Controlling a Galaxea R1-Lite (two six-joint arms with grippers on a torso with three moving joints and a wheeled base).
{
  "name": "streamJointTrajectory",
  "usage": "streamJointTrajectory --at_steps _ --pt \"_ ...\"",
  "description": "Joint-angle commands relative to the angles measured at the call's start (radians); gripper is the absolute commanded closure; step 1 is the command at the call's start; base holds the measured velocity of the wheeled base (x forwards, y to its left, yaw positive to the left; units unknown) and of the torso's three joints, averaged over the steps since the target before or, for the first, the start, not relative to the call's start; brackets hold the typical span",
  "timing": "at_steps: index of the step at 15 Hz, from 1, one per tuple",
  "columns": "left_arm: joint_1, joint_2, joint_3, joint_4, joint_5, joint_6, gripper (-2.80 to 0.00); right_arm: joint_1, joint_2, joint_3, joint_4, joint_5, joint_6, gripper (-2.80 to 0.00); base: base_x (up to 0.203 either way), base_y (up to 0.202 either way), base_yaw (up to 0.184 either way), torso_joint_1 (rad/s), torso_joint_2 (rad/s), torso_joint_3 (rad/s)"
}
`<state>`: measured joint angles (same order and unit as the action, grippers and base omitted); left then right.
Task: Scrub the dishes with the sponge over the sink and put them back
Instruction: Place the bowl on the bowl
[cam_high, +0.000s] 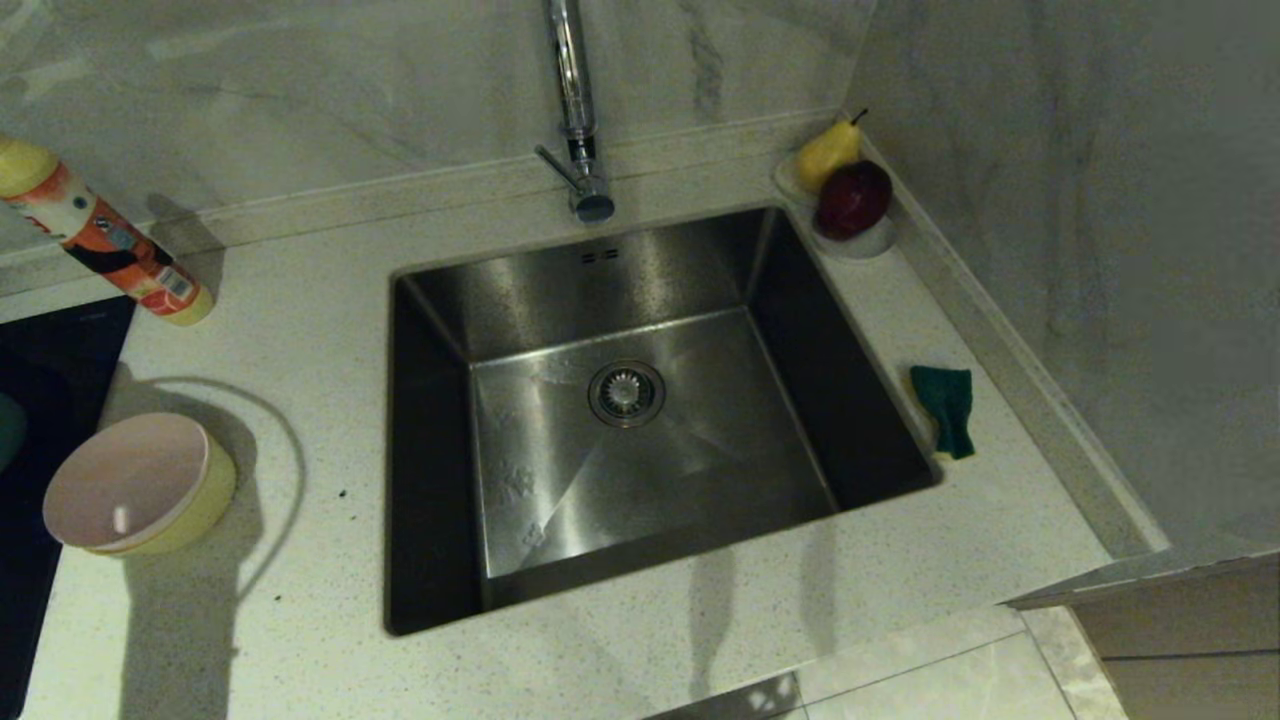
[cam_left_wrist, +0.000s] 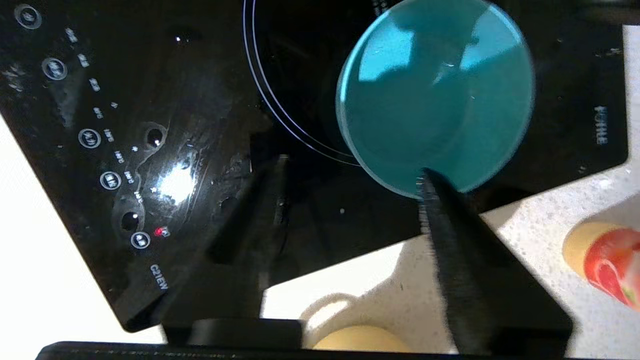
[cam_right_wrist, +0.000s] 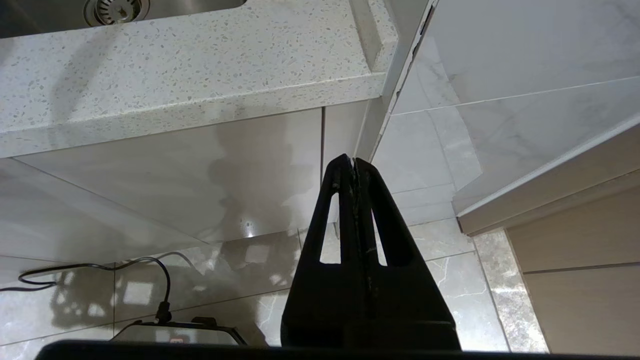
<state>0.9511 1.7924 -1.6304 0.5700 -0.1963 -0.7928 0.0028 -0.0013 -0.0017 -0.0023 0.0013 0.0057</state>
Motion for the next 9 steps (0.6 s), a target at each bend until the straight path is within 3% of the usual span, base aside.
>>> streamJointTrajectory --at_steps 1,3,9 --pt "0.008 0.032 -0.003 0.011 -0.052 -0.007 -2.80 0.000 -0.002 0.000 0.000 0.000 0.000 0.00 0.000 0.000 0.000 0.000 0.00 0.000" --pt "0.018 0.056 -0.004 0.013 -0.102 -0.024 -2.80 0.000 -0.002 0.000 -0.001 0.000 0.000 0.00 0.000 0.000 0.000 0.000 0.00 0.000" --pt "0.032 0.126 -0.023 0.015 -0.098 -0.025 -2.80 0.000 -0.001 0.000 -0.001 0.000 0.000 0.00 0.000 0.000 0.000 0.000 0.00 0.000"
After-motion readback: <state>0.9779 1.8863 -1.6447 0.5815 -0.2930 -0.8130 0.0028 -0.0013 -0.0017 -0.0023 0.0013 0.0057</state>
